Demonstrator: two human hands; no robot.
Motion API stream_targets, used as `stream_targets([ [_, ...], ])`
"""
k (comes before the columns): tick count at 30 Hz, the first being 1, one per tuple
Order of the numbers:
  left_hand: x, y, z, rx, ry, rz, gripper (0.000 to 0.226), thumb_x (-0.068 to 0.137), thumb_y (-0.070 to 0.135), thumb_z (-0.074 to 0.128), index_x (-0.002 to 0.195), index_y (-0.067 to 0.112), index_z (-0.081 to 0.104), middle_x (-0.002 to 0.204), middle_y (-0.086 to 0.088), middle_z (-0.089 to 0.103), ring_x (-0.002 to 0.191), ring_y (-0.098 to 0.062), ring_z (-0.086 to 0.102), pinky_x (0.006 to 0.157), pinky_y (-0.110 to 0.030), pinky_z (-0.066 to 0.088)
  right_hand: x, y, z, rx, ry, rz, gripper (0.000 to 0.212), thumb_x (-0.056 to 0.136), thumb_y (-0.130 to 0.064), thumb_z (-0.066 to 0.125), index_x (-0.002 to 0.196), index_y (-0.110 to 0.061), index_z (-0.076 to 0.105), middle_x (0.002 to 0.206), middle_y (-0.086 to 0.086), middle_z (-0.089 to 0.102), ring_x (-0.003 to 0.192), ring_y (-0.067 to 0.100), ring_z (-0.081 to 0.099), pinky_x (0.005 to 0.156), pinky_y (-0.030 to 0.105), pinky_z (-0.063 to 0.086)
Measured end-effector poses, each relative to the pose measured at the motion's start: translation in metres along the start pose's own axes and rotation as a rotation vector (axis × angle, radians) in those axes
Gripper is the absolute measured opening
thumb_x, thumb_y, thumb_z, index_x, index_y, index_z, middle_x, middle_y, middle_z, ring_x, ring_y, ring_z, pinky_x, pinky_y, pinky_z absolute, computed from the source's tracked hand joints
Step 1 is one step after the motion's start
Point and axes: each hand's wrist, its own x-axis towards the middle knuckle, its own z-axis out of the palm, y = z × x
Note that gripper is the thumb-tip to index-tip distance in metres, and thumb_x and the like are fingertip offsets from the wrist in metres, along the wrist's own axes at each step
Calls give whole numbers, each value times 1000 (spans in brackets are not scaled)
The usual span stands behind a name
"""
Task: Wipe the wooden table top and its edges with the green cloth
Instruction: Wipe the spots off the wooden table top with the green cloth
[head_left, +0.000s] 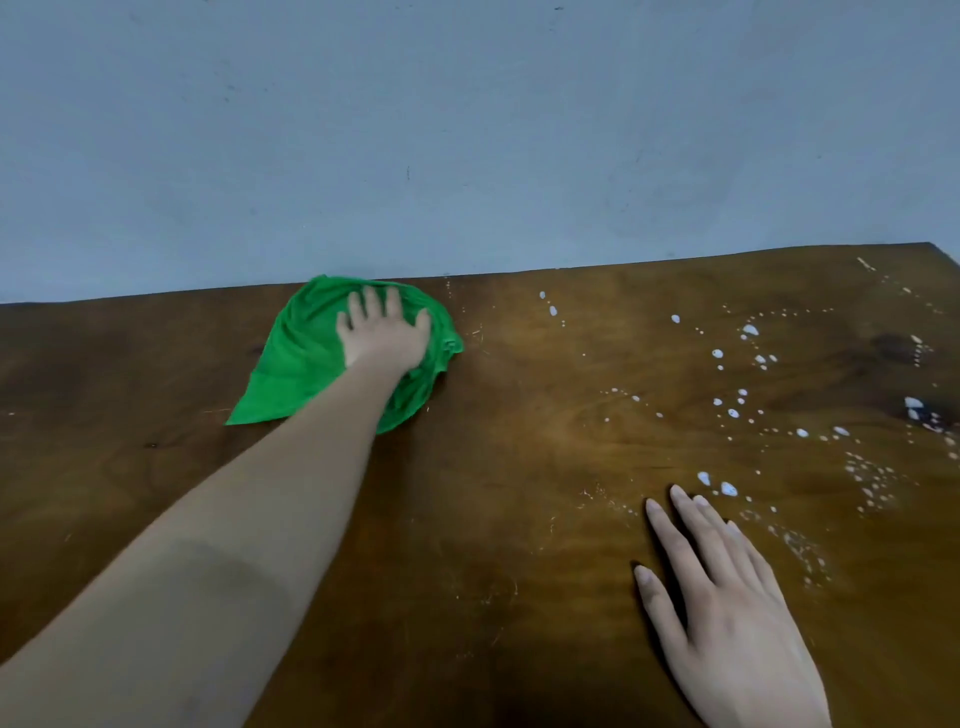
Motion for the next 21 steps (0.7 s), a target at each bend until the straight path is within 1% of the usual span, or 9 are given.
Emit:
stream_targets([
  [4,-40,101,17,75,-52,276,84,108,69,11,177,23,4,185,-12,-1,171,-35,-7,136,-61,1,0,1,1,-8,-1,-10,69,112,-64,31,171,-30,40,180,-3,32,167,18,26,134,40,16],
  [7,-88,151,28,127,-106,517,84,106,73,5,177,28,3,185,-9,-3,170,-33,-11,136,-61,-2,0,1,-1,-1,-8,-17,69,112,-64,32,172,-30,39,181,-4,31,168,16,23,136,37,12],
  [10,-133,155,38,158,-140,709,83,106,75,6,177,33,3,185,-4,-5,170,-27,-14,136,-58,-4,-1,1,-2,37,18,-11,72,110,-64,36,171,-26,42,180,-3,33,167,17,26,135,37,15],
  [12,-155,134,41,177,-154,830,81,107,76,9,177,36,3,185,1,-6,170,-21,-15,137,-52,-5,-1,1,-3,38,20,-12,73,110,-64,37,170,-24,43,179,-2,34,166,18,28,135,38,17],
  [14,-162,100,39,173,-148,891,79,107,80,10,175,42,0,184,7,-8,169,-15,-16,137,-46,-8,0,2,-3,19,8,-23,74,110,-65,35,170,-24,44,179,-2,34,166,18,28,134,40,19],
  [16,-146,56,28,155,-132,859,79,105,83,9,174,46,-2,183,9,-10,169,-12,-16,137,-44,-7,1,4,-2,12,-15,-27,74,110,-67,33,171,-25,41,180,-3,31,167,17,26,134,41,19],
  [17,-131,30,22,146,-114,803,79,105,83,10,174,47,-1,184,8,-8,169,-11,-14,137,-45,-4,1,5,-2,10,-28,-26,75,110,-68,31,171,-27,40,181,-4,30,167,17,25,134,41,19],
  [19,-94,-26,6,124,-66,621,81,104,84,11,175,47,3,186,6,-1,170,-11,-8,138,-45,2,1,4,-2,4,-37,-18,76,109,-71,30,172,-28,39,181,-5,30,167,17,24,135,40,18],
  [21,-57,-84,-9,119,-19,425,83,102,86,10,175,46,4,186,5,3,170,-14,-4,136,-47,5,1,4,-1,8,-12,-15,75,109,-69,32,170,-25,43,179,-2,34,166,21,29,134,41,19],
])
